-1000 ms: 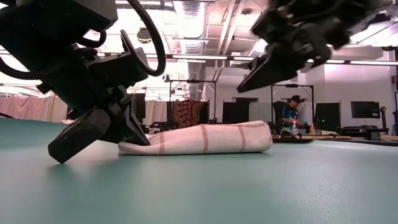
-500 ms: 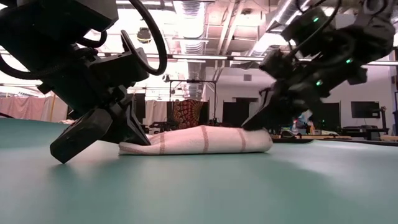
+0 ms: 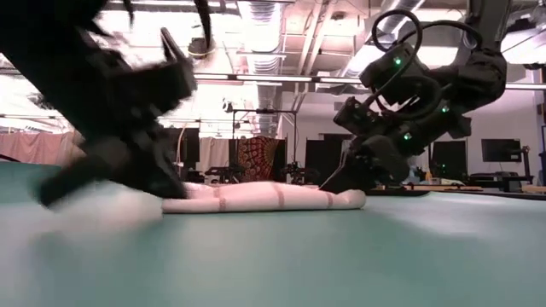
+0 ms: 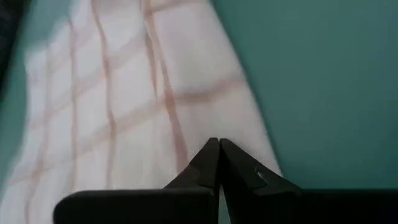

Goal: Roll towel into tight, uniform cylinder
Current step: Roll the kitchen towel on the table

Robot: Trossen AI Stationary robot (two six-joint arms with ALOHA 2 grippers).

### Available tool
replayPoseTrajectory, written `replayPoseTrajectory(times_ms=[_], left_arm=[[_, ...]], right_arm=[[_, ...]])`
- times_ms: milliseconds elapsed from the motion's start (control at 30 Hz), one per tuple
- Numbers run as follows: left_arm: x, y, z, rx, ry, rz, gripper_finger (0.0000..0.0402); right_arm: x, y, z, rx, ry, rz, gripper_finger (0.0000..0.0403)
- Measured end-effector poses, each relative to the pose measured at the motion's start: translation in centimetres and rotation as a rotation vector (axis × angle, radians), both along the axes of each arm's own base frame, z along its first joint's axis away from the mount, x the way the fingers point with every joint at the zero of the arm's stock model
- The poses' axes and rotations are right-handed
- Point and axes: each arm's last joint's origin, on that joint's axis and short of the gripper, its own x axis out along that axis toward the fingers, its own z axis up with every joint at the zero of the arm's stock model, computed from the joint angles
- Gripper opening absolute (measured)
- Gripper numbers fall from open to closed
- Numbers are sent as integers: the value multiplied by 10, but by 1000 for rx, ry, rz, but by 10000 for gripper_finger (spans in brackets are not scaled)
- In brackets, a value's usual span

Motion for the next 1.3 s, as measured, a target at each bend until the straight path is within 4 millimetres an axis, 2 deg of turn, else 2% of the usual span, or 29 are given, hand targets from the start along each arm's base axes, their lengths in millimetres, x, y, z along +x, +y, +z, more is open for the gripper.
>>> replayPoseTrajectory(times_ms=[233, 400, 567, 667, 767, 867, 967, 1167, 1300], left_arm=[[-20, -4, 39, -17, -75, 41, 0], [-27, -20, 63, 69, -335, 49, 0], [-24, -16, 49, -36, -516, -26, 0], [-27, 2, 39, -82, -641, -48, 0], [-27, 28, 32, -133, -702, -62, 0], [-20, 51, 26, -160, -668, -37, 0], [-7, 64, 28, -158, -603, -46, 0], [8, 65, 39, -148, -528, -113, 0], [10, 64, 33, -153, -520, -121, 0]], right_arm=[[-1, 6, -13, 50, 38, -30, 14], [-1, 10, -13, 48, 38, -24, 15], [-1, 10, -13, 51, 34, -25, 15], [-1, 10, -13, 52, 32, -25, 15], [-1, 10, -13, 53, 31, -23, 15], [-1, 10, -13, 61, 28, -25, 15], [-1, 10, -13, 62, 27, -25, 15], [0, 10, -12, 64, 13, -22, 15], [0, 8, -12, 67, 13, -27, 15]])
